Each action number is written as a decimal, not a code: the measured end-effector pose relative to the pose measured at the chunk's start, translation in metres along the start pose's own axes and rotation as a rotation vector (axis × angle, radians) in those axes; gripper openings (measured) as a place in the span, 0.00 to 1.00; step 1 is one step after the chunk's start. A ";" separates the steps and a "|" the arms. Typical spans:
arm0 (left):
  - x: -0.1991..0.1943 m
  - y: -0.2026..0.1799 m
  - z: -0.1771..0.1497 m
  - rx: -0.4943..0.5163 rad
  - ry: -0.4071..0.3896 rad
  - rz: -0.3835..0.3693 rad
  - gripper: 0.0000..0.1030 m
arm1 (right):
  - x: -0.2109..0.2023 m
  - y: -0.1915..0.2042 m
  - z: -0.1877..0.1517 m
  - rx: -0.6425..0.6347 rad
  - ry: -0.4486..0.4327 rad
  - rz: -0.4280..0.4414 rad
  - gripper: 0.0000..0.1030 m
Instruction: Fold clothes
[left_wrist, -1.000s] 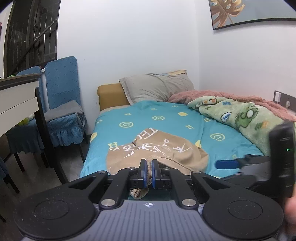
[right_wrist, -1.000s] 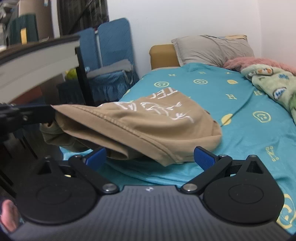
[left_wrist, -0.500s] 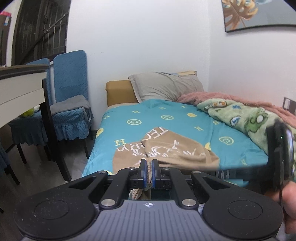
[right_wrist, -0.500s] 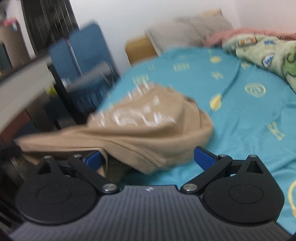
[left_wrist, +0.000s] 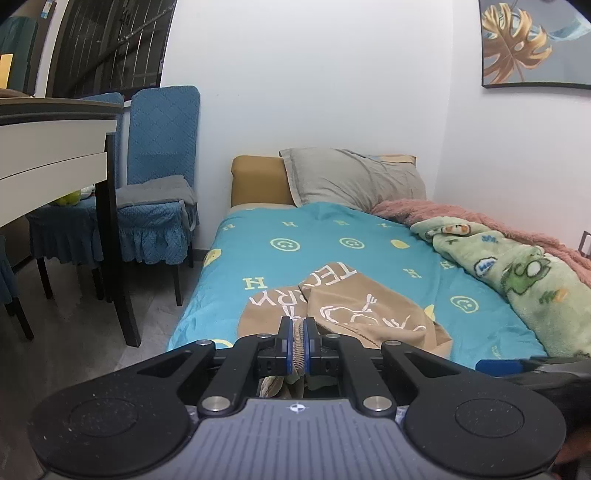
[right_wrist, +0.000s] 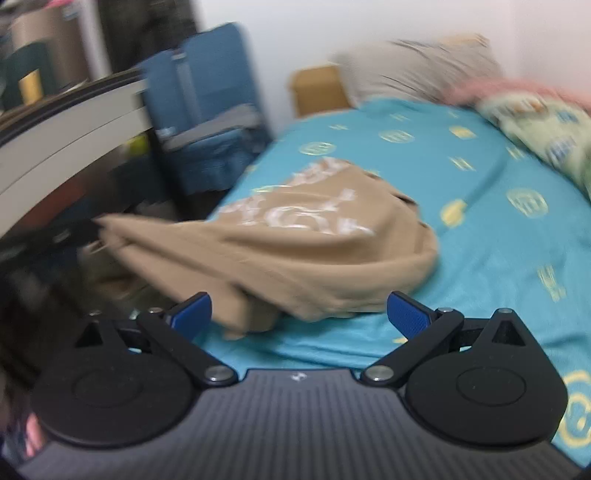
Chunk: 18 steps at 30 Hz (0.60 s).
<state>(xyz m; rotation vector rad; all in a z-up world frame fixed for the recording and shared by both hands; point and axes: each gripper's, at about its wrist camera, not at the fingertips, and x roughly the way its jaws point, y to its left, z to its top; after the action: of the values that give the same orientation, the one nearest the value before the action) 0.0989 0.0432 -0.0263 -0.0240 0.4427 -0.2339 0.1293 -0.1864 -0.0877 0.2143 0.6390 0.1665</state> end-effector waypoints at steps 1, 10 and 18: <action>0.000 0.000 0.000 0.001 -0.001 -0.004 0.06 | 0.009 -0.003 0.000 0.013 0.020 -0.020 1.00; 0.001 -0.009 -0.005 0.048 -0.007 -0.015 0.06 | 0.060 0.008 -0.010 -0.101 0.105 -0.086 1.00; 0.007 -0.015 -0.011 0.063 0.033 -0.053 0.06 | 0.032 -0.033 0.006 0.170 -0.156 -0.166 1.00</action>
<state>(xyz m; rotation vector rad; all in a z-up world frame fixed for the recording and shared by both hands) 0.0972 0.0269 -0.0383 0.0296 0.4675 -0.3005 0.1610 -0.2120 -0.1093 0.3336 0.5132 -0.0648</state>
